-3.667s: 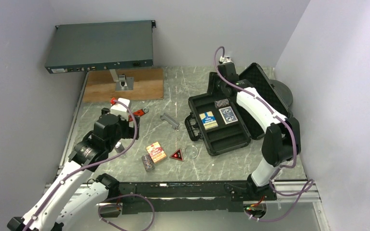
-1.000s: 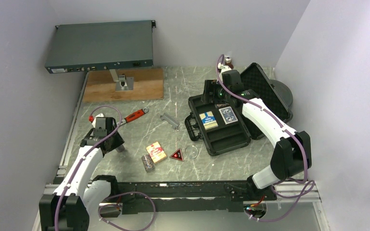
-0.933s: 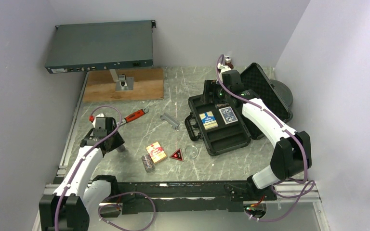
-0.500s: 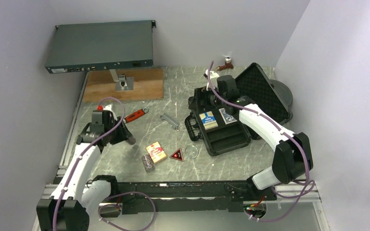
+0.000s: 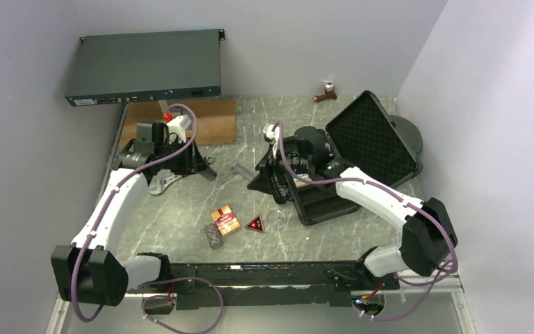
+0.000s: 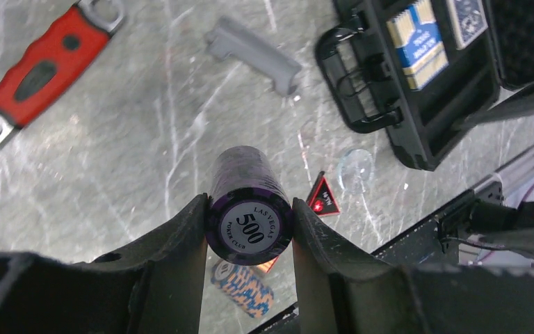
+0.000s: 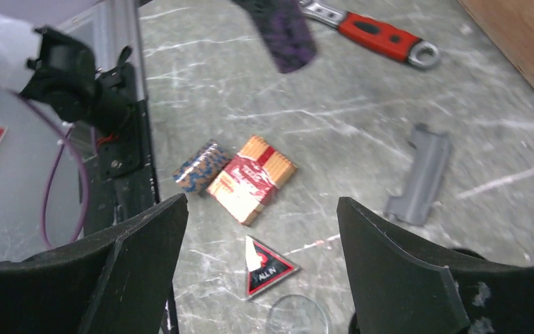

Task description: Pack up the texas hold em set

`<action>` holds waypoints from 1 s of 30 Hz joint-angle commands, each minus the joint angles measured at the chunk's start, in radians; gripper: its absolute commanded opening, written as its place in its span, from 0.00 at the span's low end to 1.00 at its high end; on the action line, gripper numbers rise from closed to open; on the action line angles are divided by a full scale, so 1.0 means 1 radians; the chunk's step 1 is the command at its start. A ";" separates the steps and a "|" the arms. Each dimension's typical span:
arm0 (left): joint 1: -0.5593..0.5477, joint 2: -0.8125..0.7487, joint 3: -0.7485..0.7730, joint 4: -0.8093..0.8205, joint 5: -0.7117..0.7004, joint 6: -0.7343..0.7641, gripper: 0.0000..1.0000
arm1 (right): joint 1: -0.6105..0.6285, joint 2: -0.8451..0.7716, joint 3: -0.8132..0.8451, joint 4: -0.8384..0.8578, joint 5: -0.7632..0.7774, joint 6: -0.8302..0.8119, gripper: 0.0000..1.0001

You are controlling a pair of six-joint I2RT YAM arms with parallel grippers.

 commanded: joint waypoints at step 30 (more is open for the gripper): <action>-0.220 -0.144 -0.058 0.192 0.224 0.156 0.00 | 0.212 0.103 -0.048 0.420 0.049 -0.324 0.73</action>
